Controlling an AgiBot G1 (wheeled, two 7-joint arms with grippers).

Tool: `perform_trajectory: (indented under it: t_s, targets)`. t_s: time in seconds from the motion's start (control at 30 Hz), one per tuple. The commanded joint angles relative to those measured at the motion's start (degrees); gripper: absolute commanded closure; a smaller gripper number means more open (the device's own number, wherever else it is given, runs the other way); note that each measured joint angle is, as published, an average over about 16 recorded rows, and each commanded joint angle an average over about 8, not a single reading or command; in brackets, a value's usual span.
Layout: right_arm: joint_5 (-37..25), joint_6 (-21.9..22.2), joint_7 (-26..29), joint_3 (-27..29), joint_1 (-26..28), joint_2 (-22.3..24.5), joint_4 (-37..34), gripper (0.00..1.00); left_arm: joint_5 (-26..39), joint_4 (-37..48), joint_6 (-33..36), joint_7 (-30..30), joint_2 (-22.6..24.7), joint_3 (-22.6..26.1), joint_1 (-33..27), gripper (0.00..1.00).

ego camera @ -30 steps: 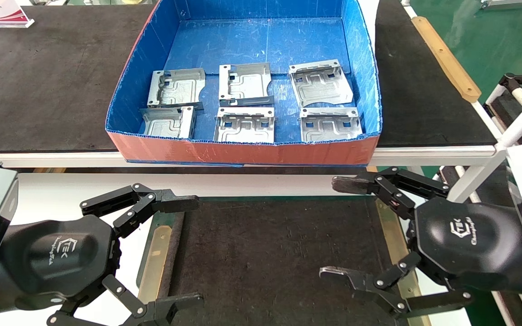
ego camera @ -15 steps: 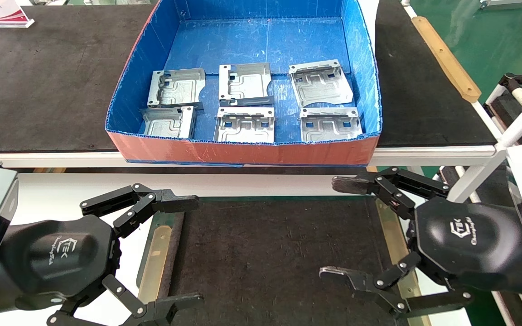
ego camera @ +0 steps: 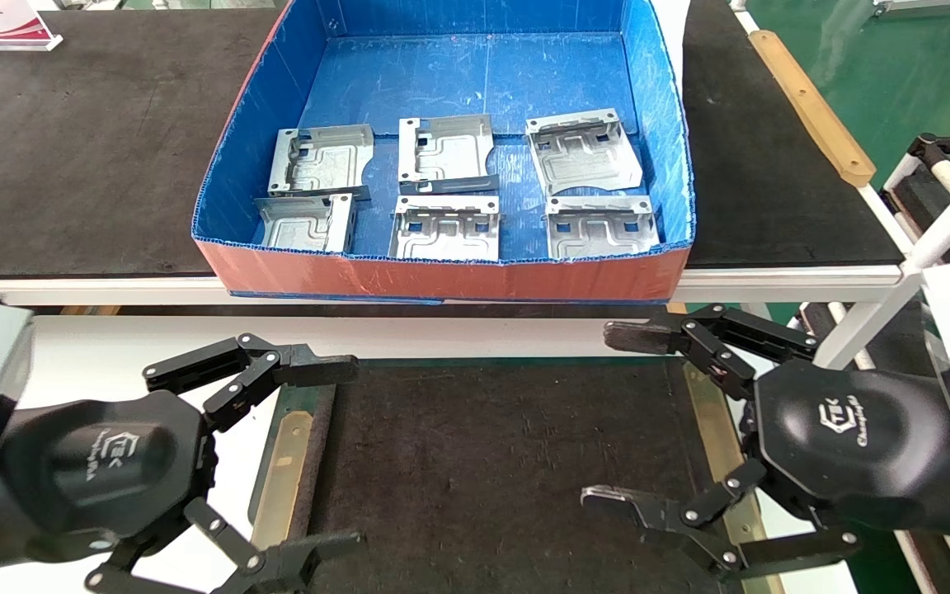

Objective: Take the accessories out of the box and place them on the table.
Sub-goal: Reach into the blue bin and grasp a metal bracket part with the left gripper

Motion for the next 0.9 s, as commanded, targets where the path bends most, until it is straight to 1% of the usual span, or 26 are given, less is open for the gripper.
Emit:
perform_trajectory:
  t_s: [0.03, 0.17, 0.47, 0.9]
  targets:
    - [0.0, 0.0, 0.0, 0.0, 0.0, 0.0, 0.0, 0.0, 0.44, 0.16, -0.38, 0.17, -0.08, 0.04, 0.03, 0.0]
    - [0.0, 0.0, 0.0, 0.0, 0.0, 0.0, 0.0, 0.0, 2.3, 0.91, -2.73, -0.03, 0.26, 0.24, -0.77, 0.0]
    - [0.0, 0.0, 0.0, 0.0, 0.0, 0.0, 0.0, 0.0, 7.31, 2.13, -9.94, -2.98, 2.71, 1.72, -3.83, 0.0]
    - [0.0, 0.0, 0.0, 0.0, 0.0, 0.0, 0.0, 0.0, 14.87, 7.33, -18.29, -6.18, 9.2, 4.9, -11.39, 0.0]
